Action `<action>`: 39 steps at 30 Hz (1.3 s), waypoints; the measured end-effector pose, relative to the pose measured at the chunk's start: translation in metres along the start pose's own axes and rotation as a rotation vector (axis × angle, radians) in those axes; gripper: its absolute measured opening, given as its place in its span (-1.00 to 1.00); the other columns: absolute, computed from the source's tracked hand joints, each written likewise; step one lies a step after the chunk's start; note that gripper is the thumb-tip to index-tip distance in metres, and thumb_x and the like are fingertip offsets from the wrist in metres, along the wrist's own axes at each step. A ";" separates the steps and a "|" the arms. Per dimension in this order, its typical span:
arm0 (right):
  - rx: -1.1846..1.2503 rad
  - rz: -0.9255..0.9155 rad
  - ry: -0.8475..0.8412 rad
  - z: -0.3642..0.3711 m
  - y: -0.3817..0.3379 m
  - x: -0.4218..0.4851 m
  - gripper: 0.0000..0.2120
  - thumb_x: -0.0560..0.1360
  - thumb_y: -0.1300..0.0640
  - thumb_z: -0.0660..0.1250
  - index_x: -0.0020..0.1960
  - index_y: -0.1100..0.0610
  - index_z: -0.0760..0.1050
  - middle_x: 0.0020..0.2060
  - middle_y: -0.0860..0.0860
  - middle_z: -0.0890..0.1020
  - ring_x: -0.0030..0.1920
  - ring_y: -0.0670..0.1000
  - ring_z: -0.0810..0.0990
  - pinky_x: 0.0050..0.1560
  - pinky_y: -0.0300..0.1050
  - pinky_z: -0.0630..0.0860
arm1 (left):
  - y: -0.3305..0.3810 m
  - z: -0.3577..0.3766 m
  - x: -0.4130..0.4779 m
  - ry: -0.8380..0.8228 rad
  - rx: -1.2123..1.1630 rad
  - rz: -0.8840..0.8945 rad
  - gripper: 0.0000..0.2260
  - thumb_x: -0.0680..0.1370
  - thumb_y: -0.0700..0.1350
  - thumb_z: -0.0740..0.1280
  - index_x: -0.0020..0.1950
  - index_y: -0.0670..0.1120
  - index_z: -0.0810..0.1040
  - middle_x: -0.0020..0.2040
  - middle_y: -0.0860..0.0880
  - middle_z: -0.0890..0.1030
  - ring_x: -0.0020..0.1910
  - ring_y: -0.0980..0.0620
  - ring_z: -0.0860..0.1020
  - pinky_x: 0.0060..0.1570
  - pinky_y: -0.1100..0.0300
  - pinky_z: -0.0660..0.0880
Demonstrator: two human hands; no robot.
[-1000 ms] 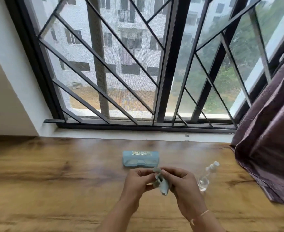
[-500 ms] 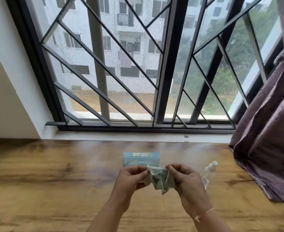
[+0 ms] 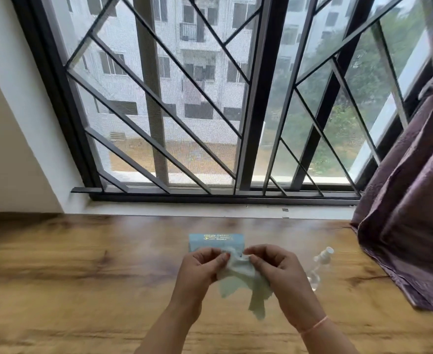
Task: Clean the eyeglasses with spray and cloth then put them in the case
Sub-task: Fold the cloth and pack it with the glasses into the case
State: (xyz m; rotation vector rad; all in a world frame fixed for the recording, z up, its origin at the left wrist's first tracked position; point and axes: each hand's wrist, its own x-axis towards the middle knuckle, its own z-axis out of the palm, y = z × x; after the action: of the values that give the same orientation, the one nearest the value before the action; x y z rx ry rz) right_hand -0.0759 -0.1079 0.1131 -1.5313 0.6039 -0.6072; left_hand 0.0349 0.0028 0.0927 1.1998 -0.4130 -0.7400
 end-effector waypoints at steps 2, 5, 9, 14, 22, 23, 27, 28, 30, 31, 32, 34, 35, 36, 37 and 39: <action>0.003 0.010 -0.052 0.001 0.001 -0.001 -0.91 0.45 0.30 0.35 -0.14 0.19 0.64 -0.23 0.11 0.69 -0.21 -0.04 0.61 -0.19 -0.20 0.52 | 0.003 0.002 0.000 -0.006 -0.017 -0.015 -0.91 0.44 -0.30 0.35 -0.18 -0.26 0.65 -0.27 -0.16 0.63 -0.27 -0.03 0.57 -0.27 0.21 0.52; -0.077 0.029 -0.108 0.004 0.004 -0.004 -0.84 0.30 0.10 0.53 -0.18 0.14 0.64 -0.31 0.08 0.64 -0.27 -0.04 0.56 -0.22 -0.10 0.51 | 0.005 0.007 0.001 0.018 -0.017 0.016 -0.89 0.47 -0.28 0.34 -0.20 -0.28 0.63 -0.27 -0.20 0.59 -0.25 -0.09 0.52 -0.20 0.11 0.47; -0.150 0.022 -0.130 -0.001 0.012 -0.004 -0.77 0.19 0.17 0.48 -0.30 0.32 0.56 -0.46 -0.02 0.50 -0.39 -0.09 0.44 -0.37 -0.23 0.35 | 0.008 0.008 0.003 0.082 0.050 0.115 -0.85 0.45 -0.18 0.38 -0.27 -0.23 0.62 -0.34 -0.13 0.57 -0.30 -0.03 0.49 -0.25 0.12 0.41; -0.099 0.028 -0.071 -0.014 0.007 0.000 -0.83 0.34 0.47 0.38 -0.35 0.26 0.60 -0.58 -0.07 0.51 -0.57 -0.18 0.38 -0.51 -0.37 0.29 | 0.009 -0.003 0.008 0.160 0.043 0.141 -0.85 0.46 -0.21 0.36 -0.27 -0.23 0.62 -0.33 -0.12 0.57 -0.31 -0.01 0.48 -0.29 0.17 0.38; -0.168 -0.041 -0.082 -0.029 0.011 0.005 -0.68 0.46 0.42 0.27 -0.26 0.09 0.65 -0.48 0.01 0.60 -0.50 -0.12 0.46 -0.50 -0.27 0.37 | 0.004 -0.015 0.005 0.135 0.123 0.149 -0.83 0.44 -0.32 0.37 -0.30 -0.15 0.67 -0.23 -0.04 0.58 -0.22 0.06 0.53 -0.17 0.19 0.45; -0.162 -0.036 -0.097 -0.029 0.012 0.004 -0.68 0.47 0.41 0.26 -0.26 0.10 0.66 -0.46 0.02 0.61 -0.47 -0.11 0.47 -0.48 -0.26 0.38 | 0.002 -0.016 0.004 0.129 0.140 0.159 -0.83 0.43 -0.33 0.37 -0.31 -0.14 0.67 -0.18 -0.03 0.57 -0.18 0.09 0.55 -0.14 0.22 0.47; -0.146 0.000 -0.083 -0.032 0.023 -0.006 -0.73 0.45 0.47 0.26 -0.27 0.23 0.65 -0.46 0.10 0.60 -0.46 -0.01 0.50 -0.50 -0.20 0.42 | -0.006 -0.024 -0.008 0.121 0.191 0.156 -0.84 0.40 -0.34 0.40 -0.32 -0.13 0.68 -0.24 -0.03 0.61 -0.23 0.13 0.57 -0.19 0.32 0.48; -0.143 0.018 -0.064 -0.034 0.026 -0.008 -0.74 0.44 0.49 0.26 -0.28 0.25 0.64 -0.48 0.10 0.58 -0.49 0.01 0.50 -0.53 -0.20 0.41 | -0.009 -0.027 -0.011 0.120 0.212 0.146 -0.85 0.40 -0.34 0.40 -0.31 -0.13 0.69 -0.28 -0.04 0.62 -0.25 0.10 0.56 -0.22 0.29 0.47; -0.153 0.047 -0.037 -0.036 0.029 -0.011 -0.74 0.42 0.51 0.27 -0.31 0.27 0.63 -0.51 0.10 0.56 -0.51 0.02 0.49 -0.55 -0.20 0.41 | -0.013 -0.031 -0.016 0.148 0.260 0.123 -0.86 0.39 -0.32 0.42 -0.30 -0.11 0.69 -0.32 -0.06 0.65 -0.30 0.07 0.54 -0.23 0.21 0.43; -0.173 0.048 -0.027 -0.036 0.030 -0.011 -0.75 0.40 0.50 0.31 -0.32 0.24 0.63 -0.52 0.09 0.57 -0.51 0.02 0.49 -0.54 -0.19 0.42 | -0.015 -0.033 -0.017 0.161 0.296 0.121 -0.86 0.39 -0.31 0.43 -0.30 -0.11 0.70 -0.33 -0.05 0.66 -0.32 0.08 0.54 -0.23 0.21 0.43; -0.215 0.035 -0.020 -0.035 0.030 -0.012 -0.78 0.37 0.46 0.36 -0.33 0.20 0.64 -0.51 0.08 0.59 -0.50 0.01 0.50 -0.51 -0.19 0.44 | -0.017 -0.033 -0.018 0.165 0.352 0.128 -0.87 0.39 -0.30 0.44 -0.30 -0.10 0.69 -0.35 -0.03 0.67 -0.33 0.11 0.55 -0.23 0.22 0.43; -0.330 -0.004 -0.011 -0.025 0.030 -0.015 -0.85 0.30 0.33 0.49 -0.32 0.09 0.65 -0.45 0.02 0.65 -0.44 -0.07 0.55 -0.42 -0.21 0.49 | -0.019 -0.032 -0.020 0.145 0.498 0.172 -0.85 0.40 -0.27 0.45 -0.31 -0.04 0.67 -0.37 0.04 0.65 -0.35 0.18 0.54 -0.28 0.30 0.42; -0.352 -0.008 -0.018 -0.016 0.029 -0.017 -0.85 0.26 0.26 0.54 -0.28 0.04 0.65 -0.39 -0.01 0.67 -0.39 -0.11 0.57 -0.36 -0.23 0.52 | -0.019 -0.030 -0.020 0.124 0.570 0.203 -0.84 0.41 -0.25 0.45 -0.33 -0.03 0.65 -0.39 0.08 0.63 -0.36 0.22 0.53 -0.30 0.34 0.40; -0.344 -0.004 -0.038 -0.006 0.029 -0.019 -0.81 0.24 0.22 0.56 -0.22 0.00 0.65 -0.33 -0.04 0.68 -0.33 -0.14 0.60 -0.29 -0.24 0.54 | -0.019 -0.028 -0.020 0.099 0.642 0.237 -0.84 0.42 -0.22 0.44 -0.33 -0.02 0.64 -0.40 0.11 0.60 -0.36 0.24 0.51 -0.32 0.36 0.37; -0.331 -0.003 -0.066 0.004 0.029 -0.020 -0.77 0.23 0.18 0.57 -0.16 -0.03 0.63 -0.28 -0.07 0.69 -0.27 -0.15 0.62 -0.23 -0.25 0.55 | -0.018 -0.025 -0.019 0.066 0.705 0.279 -0.86 0.43 -0.18 0.44 -0.33 -0.01 0.62 -0.40 0.13 0.58 -0.37 0.25 0.49 -0.33 0.37 0.35; -0.286 -0.017 -0.126 0.020 0.027 -0.020 -0.74 0.23 0.12 0.56 -0.10 -0.04 0.62 -0.24 -0.08 0.69 -0.19 -0.13 0.63 -0.16 -0.23 0.56 | -0.012 -0.019 -0.019 0.013 0.773 0.363 -0.91 0.41 -0.09 0.41 -0.30 0.05 0.61 -0.39 0.12 0.58 -0.36 0.22 0.50 -0.33 0.35 0.36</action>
State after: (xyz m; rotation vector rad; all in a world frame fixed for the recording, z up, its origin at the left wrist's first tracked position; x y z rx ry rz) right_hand -0.0772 -0.0809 0.0846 -1.8292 0.6002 -0.4466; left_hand 0.0305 0.0269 0.0767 1.7786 -0.9296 -0.2453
